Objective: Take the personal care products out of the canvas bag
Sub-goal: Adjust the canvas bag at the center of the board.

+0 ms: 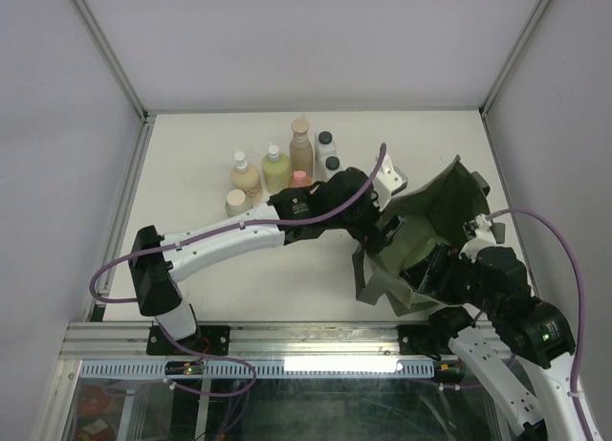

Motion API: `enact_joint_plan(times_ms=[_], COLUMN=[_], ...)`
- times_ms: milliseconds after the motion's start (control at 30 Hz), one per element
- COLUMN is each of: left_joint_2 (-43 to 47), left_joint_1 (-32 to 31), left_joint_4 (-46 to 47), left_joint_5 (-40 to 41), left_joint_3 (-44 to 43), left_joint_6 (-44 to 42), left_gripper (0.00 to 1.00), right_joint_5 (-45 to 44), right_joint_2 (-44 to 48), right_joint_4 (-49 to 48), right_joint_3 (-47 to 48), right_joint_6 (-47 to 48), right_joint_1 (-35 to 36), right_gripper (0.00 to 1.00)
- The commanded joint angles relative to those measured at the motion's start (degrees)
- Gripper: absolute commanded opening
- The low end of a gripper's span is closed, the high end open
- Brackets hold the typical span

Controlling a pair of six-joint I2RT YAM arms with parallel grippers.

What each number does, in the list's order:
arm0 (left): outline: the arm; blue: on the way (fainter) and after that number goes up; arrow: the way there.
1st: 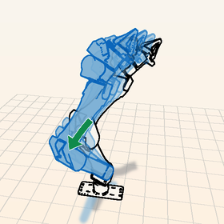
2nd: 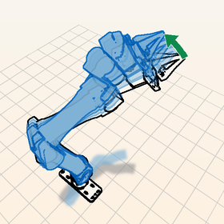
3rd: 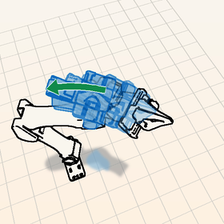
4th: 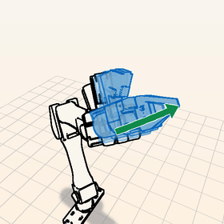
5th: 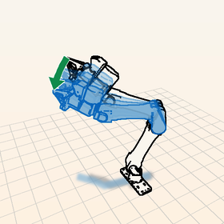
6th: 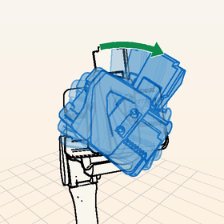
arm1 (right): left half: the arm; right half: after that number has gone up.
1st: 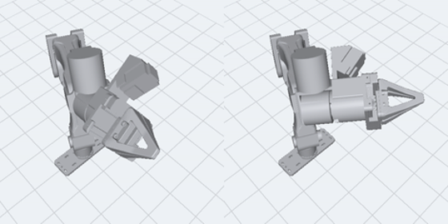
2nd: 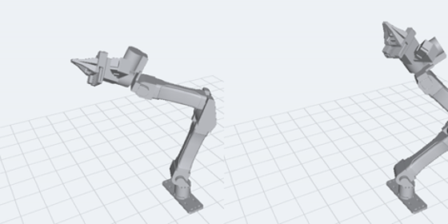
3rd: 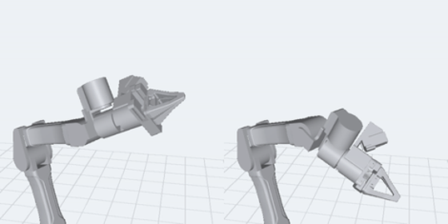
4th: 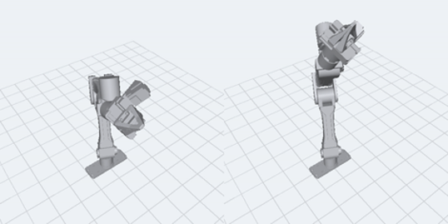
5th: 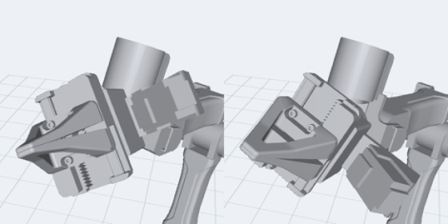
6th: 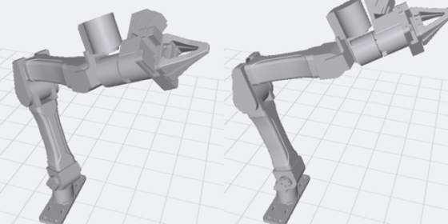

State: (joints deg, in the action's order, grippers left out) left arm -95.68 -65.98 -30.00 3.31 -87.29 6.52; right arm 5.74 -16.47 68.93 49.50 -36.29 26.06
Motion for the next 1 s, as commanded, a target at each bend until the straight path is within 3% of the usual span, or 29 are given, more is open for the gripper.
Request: enact_joint_plan(times_ms=[0,200,433,567,700,833,967], left_joint_2=[-0.38,3.11,1.78,-0.81,0.48,2.27,3.57], left_joint_1=[2.93,2.96,2.96,2.96,1.05,-5.65,-7.44], left_joint_4=[-6.79,-10.55,-6.21,-3.75,-0.29,3.57,10.48], left_joint_5=[-2.06,-2.81,-8.72,-12.79,-13.39,-7.19,-2.4], left_joint_3=[-14.0,-15.46,-11.07,-9.68,-0.34,7.51,16.05], left_joint_6=[2.76,12.2,22.25,22.73,18.68,10.99,11.92], left_gripper=[0.99,0.99,0.99,0.99,0.83,0.76,0.75], right_joint_5=[3.81,4.54,6.42,7.09,0.6,-9.6,-14.58], right_joint_2=[-2.51,-5.65,-7.21,-7.7,-9.18,-8.98,-6.78], right_joint_4=[-3.72,-5.62,-9.06,-8.58,-2.85,1.0,-1.79], right_joint_3=[-0.29,1.54,2.44,3.19,6.79,8.46,7.53], right_joint_6=[3.55,8.21,9.31,9.93,9.45,4.57,2.25], right_joint_1=[-0.13,-0.13,-0.09,-0.09,-0.11,-0.12,-0.03], right_gripper=[0.76,0.75,0.75,0.73,0.75,0.83,0.84])
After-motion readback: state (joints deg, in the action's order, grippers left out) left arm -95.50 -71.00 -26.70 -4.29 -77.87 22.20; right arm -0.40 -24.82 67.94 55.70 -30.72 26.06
